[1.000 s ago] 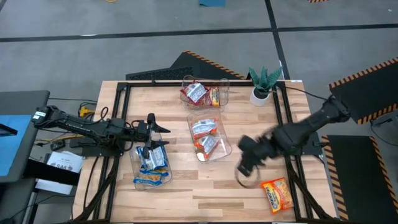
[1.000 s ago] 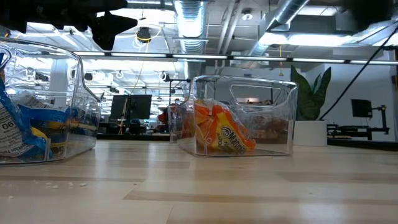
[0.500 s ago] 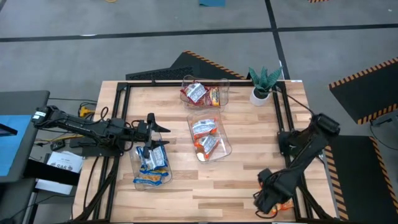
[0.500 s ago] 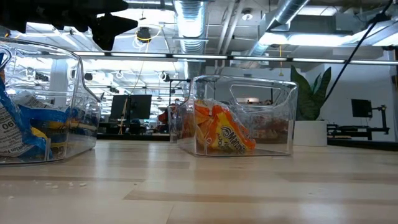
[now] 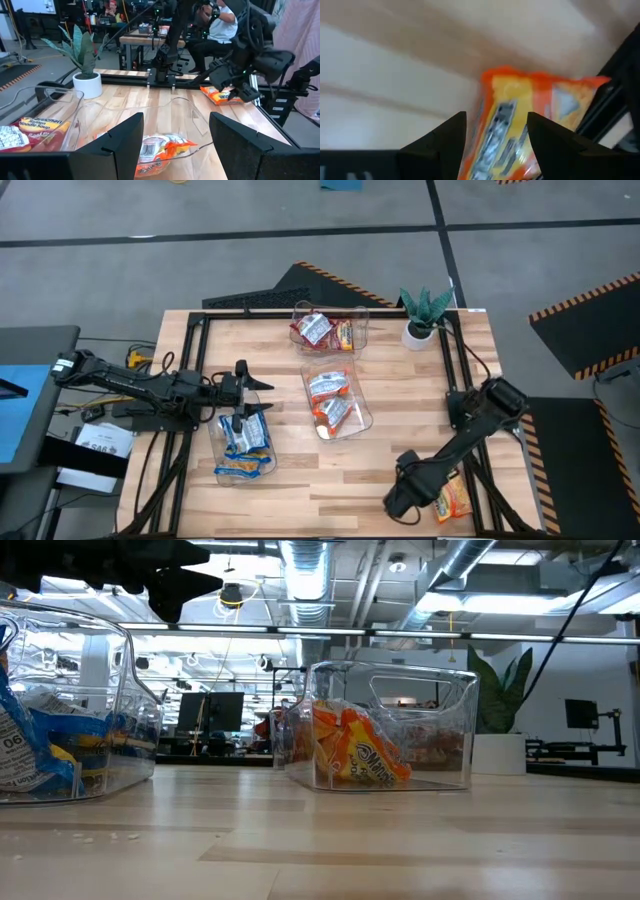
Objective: Sort Maruchan noodles
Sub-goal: Put the orange noodle pack into the middle transparent bin
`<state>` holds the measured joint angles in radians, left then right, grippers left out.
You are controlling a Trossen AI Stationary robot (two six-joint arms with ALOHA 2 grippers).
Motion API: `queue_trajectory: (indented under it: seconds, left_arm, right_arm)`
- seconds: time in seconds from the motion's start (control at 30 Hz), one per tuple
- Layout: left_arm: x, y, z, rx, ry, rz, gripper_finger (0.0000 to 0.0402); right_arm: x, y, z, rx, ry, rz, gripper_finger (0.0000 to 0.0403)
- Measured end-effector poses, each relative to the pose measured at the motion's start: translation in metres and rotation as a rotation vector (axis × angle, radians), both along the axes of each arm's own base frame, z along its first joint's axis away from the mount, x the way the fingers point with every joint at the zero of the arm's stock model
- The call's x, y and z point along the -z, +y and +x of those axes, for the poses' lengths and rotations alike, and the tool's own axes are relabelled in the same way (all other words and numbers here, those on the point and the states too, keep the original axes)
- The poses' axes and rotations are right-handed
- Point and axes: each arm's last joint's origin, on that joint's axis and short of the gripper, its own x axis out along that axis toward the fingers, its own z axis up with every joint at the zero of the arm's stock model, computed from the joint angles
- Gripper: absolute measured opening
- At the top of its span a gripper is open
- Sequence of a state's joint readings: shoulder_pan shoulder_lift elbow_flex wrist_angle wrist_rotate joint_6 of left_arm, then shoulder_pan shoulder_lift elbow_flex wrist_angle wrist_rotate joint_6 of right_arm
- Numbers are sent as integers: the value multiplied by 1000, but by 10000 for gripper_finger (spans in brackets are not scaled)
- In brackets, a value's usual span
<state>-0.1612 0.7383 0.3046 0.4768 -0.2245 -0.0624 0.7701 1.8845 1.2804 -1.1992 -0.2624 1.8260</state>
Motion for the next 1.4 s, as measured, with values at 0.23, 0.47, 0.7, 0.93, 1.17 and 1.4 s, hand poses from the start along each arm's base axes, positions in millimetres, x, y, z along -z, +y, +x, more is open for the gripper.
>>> queue_trajectory:
  seconds: [0.23,0.47,0.7,0.93,1.17,1.4]
  left_arm:
    - [0,0,0,0,3,0,216]
    - [0,0,0,0,4,-1,216]
    - [1,0,0,0,10,1,216]
    - [1,0,0,0,11,4,216]
    - [1,0,0,0,8,7,216]
    - [0,0,0,-1,7,11,216]
  right_arm:
    - [24,-7,4,-44,162,-28,232]
    - [31,-6,3,-63,223,-19,201]
    - [32,-6,1,-34,236,-23,100]
    - [29,-7,4,-124,217,-10,14]
    - [-24,-7,36,-307,-173,-136,6]
    - [-126,-20,49,-475,-770,-438,6]
